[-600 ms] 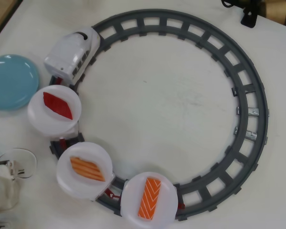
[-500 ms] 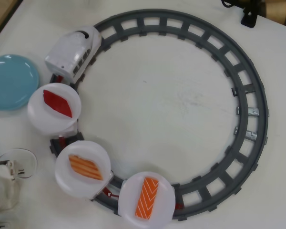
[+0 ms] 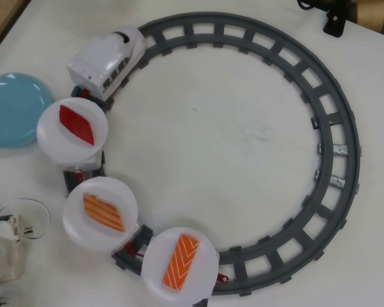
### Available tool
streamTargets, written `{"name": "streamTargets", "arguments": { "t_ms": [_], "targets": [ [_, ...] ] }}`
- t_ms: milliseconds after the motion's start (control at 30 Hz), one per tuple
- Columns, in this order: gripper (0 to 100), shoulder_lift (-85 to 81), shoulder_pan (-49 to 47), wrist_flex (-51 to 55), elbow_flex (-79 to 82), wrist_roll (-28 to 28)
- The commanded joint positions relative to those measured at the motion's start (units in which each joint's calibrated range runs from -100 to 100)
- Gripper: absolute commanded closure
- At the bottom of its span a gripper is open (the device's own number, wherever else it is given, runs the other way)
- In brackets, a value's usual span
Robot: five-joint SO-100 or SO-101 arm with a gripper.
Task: Pick up the sushi from the Shinkansen and put it on the blue dish
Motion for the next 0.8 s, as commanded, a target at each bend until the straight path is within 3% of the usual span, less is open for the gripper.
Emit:
{"name": "streamTargets", "arguments": {
  "t_ms": [0, 400, 767],
  "targets": [
    [97, -0.47, -0.21, -0.7, -0.16, 0.1],
    [97, -0.47, 0.32, -0.7, -0.71, 0.05],
    [97, 1.02, 0.41, 8.73, -21.81, -0.21]
  ]
}}
